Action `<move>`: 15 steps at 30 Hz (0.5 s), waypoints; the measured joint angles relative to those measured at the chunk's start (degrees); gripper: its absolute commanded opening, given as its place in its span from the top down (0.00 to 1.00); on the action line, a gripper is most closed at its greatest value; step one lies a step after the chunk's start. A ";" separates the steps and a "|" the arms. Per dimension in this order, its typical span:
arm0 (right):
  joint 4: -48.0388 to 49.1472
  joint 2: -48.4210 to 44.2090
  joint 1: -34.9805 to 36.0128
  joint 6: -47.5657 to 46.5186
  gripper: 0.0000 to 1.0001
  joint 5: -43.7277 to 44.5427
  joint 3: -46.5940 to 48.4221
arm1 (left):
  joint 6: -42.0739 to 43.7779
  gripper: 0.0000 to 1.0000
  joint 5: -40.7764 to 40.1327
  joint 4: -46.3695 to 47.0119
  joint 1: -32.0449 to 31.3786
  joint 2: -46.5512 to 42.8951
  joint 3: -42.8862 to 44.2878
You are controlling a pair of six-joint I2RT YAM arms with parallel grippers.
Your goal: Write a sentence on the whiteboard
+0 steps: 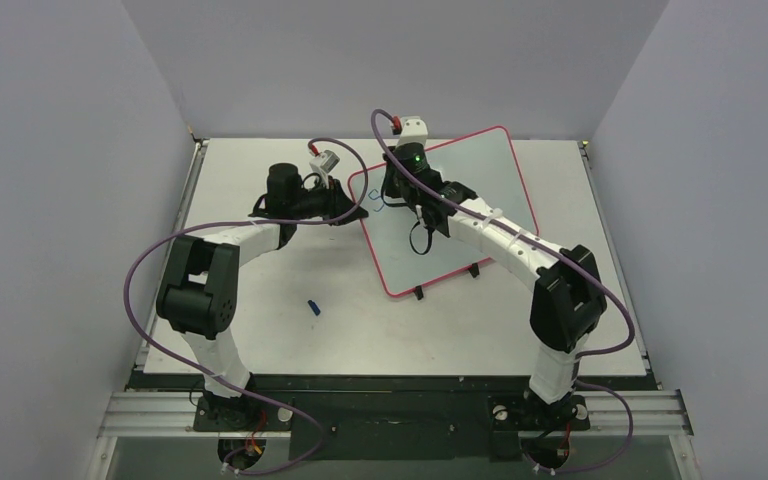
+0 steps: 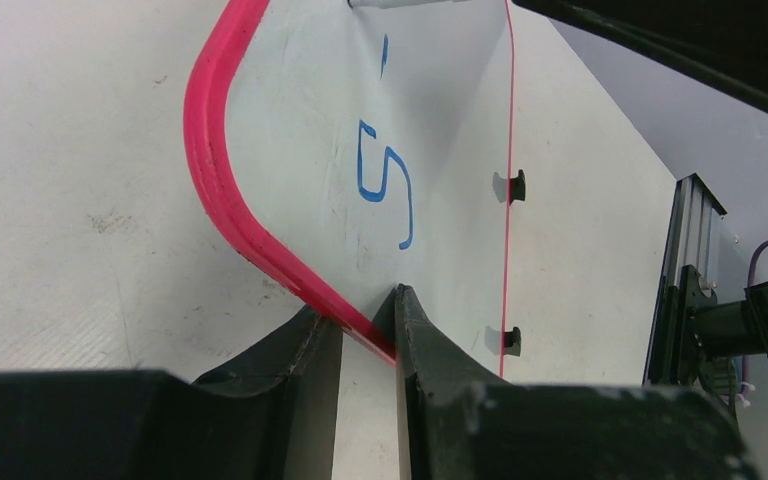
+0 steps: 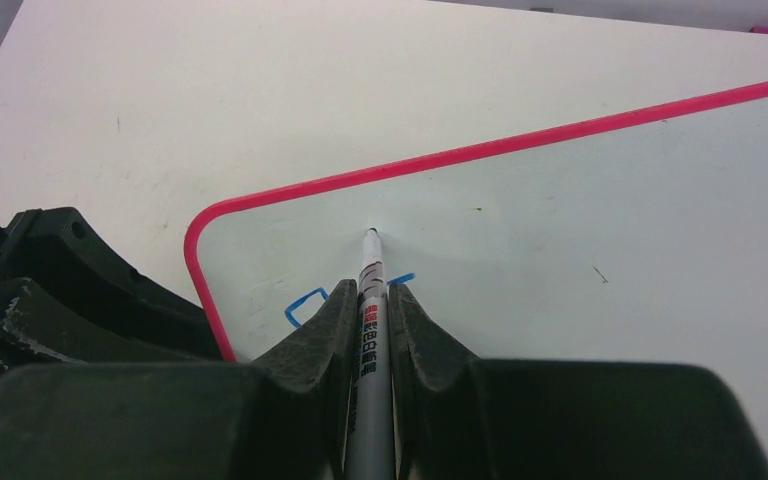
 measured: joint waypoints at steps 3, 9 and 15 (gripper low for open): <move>0.00 0.76 -0.26 0.35 1.00 0.00 0.00 | -0.07 1.00 -0.46 -0.87 -0.02 0.00 0.00; 0.57 0.72 -0.26 0.83 1.00 0.02 -0.68 | -0.02 1.00 -0.59 -1.20 -0.02 0.00 0.00; 1.88 -0.33 -0.24 1.16 1.00 0.02 -3.37 | -0.04 1.00 -0.87 -1.62 -0.02 0.00 0.00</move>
